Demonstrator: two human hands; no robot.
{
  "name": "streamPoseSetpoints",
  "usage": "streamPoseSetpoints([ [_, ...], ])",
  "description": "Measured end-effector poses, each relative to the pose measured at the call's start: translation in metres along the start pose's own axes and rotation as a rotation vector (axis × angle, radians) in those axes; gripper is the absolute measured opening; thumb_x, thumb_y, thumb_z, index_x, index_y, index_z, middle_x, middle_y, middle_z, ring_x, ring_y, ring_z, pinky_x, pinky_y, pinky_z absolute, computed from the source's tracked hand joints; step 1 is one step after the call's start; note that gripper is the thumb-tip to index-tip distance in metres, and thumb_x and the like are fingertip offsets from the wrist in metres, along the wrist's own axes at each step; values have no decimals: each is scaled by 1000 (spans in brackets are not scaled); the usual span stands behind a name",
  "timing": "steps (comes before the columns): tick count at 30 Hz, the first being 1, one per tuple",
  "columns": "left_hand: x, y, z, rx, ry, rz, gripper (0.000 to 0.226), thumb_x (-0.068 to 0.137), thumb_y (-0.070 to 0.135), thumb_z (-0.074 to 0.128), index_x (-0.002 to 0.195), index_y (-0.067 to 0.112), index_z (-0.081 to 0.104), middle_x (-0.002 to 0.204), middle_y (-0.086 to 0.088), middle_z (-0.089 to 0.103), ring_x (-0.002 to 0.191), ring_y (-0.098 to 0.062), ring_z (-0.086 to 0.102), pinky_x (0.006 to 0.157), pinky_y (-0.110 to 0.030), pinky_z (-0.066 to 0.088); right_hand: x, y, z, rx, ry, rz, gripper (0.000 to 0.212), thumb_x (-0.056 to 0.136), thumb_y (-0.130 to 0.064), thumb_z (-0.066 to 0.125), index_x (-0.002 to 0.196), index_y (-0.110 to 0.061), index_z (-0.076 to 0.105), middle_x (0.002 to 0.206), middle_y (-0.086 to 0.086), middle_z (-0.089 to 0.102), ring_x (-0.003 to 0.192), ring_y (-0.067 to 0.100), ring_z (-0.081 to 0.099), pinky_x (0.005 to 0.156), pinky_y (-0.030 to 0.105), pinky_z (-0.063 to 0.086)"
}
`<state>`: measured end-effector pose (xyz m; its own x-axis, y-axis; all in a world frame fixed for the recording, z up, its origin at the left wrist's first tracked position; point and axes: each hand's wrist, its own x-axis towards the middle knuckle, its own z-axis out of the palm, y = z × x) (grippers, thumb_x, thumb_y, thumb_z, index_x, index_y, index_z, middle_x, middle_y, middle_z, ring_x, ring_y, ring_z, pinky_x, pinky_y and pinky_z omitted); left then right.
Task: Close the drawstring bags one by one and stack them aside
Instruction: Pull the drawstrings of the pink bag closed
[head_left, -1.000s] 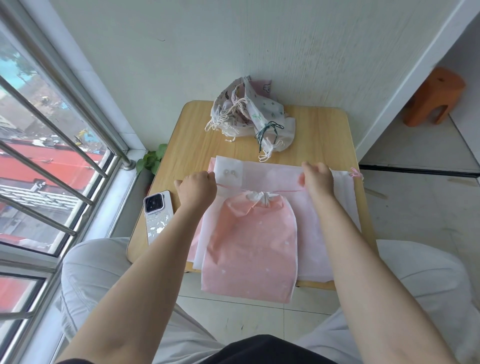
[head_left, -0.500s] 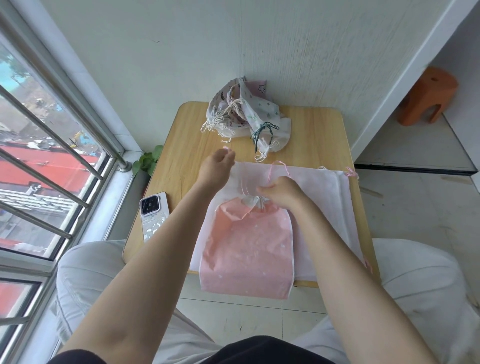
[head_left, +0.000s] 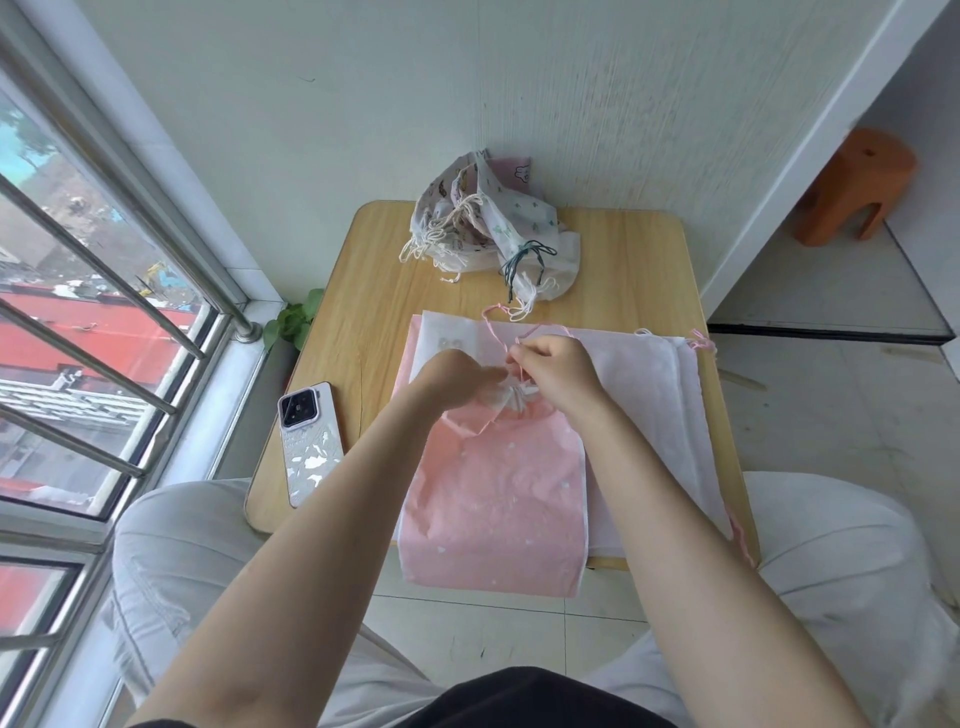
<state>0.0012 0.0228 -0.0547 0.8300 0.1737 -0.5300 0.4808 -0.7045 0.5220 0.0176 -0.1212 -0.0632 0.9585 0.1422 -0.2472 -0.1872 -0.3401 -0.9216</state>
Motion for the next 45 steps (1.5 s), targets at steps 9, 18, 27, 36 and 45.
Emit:
streamPoseSetpoints([
  [9, -6, -8, 0, -795, 25, 77, 16, 91, 16, 64, 82, 6, 72, 85, -13, 72, 78, -24, 66, 87, -37, 55, 2, 10, 8, -28, 21, -26, 26, 94, -19, 59, 73, -8, 71, 69, -3, 67, 70, 12, 63, 80, 32, 50],
  [18, -6, -8, 3, -1176, -52, 58, 25, 100, 13, 48, 78, 7, 59, 52, 2, 38, 44, -13, 36, 60, -28, 48, 3, 4, 7, 475, 36, 182, 19, 95, -14, 53, 78, -8, 61, 64, 6, 64, 61, 21, 63, 62, 29, 49],
  [27, -3, -20, 5, -1448, -15, -31, 24, 98, 8, 48, 75, 5, 56, 50, 5, 25, 40, -10, 23, 60, -24, 49, 4, 4, -7, 1099, -47, 390, 27, 94, -12, 41, 67, -13, 43, 49, -2, 34, 40, 13, 31, 46, 23, 30],
  [36, -4, -19, 4, -1194, 31, -29, 22, 95, 8, 53, 75, 4, 61, 55, 2, 28, 43, -11, 25, 44, -20, 28, 5, -3, -11, 626, -33, 343, 29, 85, -6, 39, 57, -13, 41, 46, 0, 28, 40, 14, 22, 47, 26, 20],
  [45, -21, 15, -6, -513, -231, 212, 18, 85, 12, 60, 82, 6, 77, 55, 1, 42, 50, -13, 32, 50, -22, 28, 22, -26, -11, 133, -121, -76, 24, 88, -25, 59, 71, -16, 74, 89, 6, 74, 92, 21, 69, 94, 39, 52],
])
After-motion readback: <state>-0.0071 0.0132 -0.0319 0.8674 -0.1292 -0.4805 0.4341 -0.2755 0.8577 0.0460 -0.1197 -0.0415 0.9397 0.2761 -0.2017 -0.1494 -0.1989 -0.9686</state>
